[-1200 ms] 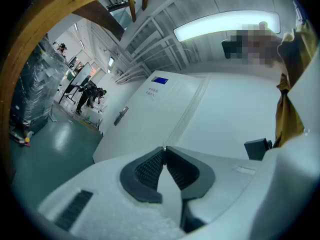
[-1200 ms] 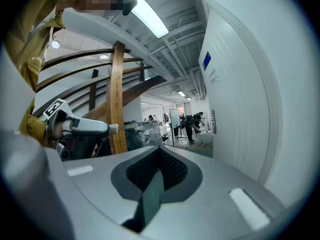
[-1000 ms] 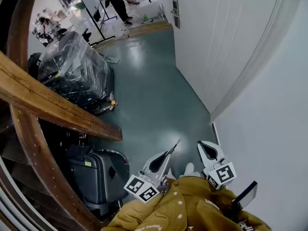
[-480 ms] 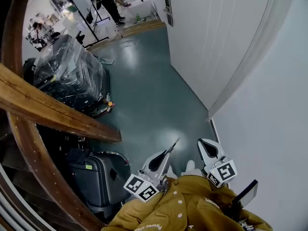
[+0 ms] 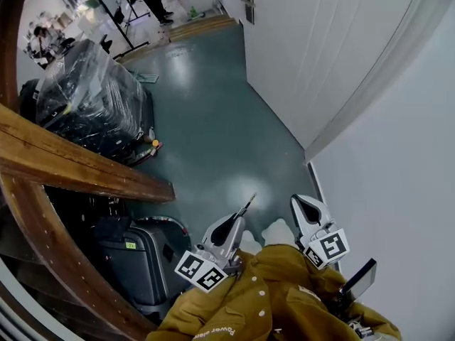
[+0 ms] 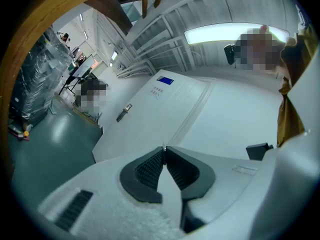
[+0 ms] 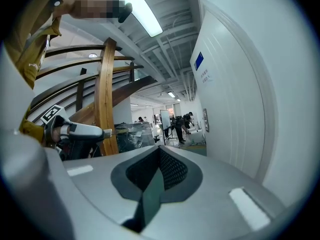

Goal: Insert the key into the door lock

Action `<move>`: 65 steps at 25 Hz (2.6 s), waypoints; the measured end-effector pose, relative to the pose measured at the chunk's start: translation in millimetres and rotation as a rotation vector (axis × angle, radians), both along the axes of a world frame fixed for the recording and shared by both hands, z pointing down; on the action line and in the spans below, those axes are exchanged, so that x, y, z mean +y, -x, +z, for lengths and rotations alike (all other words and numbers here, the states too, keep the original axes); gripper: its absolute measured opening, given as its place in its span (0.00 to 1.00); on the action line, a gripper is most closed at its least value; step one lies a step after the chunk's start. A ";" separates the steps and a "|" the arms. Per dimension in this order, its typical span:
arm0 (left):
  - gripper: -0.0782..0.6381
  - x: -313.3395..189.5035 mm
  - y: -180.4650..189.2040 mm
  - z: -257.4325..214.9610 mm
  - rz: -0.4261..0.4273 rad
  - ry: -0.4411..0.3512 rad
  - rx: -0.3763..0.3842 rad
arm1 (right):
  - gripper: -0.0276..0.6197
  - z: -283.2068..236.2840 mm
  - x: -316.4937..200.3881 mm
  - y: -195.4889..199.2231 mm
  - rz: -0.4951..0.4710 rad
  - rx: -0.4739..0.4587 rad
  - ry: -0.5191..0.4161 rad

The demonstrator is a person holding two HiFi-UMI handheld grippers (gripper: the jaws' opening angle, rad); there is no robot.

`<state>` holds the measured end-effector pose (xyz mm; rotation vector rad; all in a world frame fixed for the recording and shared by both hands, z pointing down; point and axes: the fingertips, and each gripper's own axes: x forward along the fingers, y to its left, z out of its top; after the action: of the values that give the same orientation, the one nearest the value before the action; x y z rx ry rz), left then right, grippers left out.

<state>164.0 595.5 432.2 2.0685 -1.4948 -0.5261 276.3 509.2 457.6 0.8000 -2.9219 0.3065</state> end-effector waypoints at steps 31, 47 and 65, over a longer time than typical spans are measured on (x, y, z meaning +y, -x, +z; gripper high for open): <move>0.14 -398.5 148.2 -14.8 -0.092 0.046 0.000 | 0.05 -4.5 -403.6 146.7 -0.082 -0.041 0.045; 0.14 -617.5 310.9 -3.8 0.025 0.044 0.079 | 0.05 0.9 -600.0 293.7 0.041 0.026 0.046; 0.14 -815.1 416.1 30.5 0.117 0.118 0.331 | 0.05 -7.4 -754.2 410.3 0.090 0.161 -0.025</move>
<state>-252.0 -219.6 462.7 1.8582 -1.1776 -0.6788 -134.0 -245.1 450.1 0.9157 -2.7505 0.2024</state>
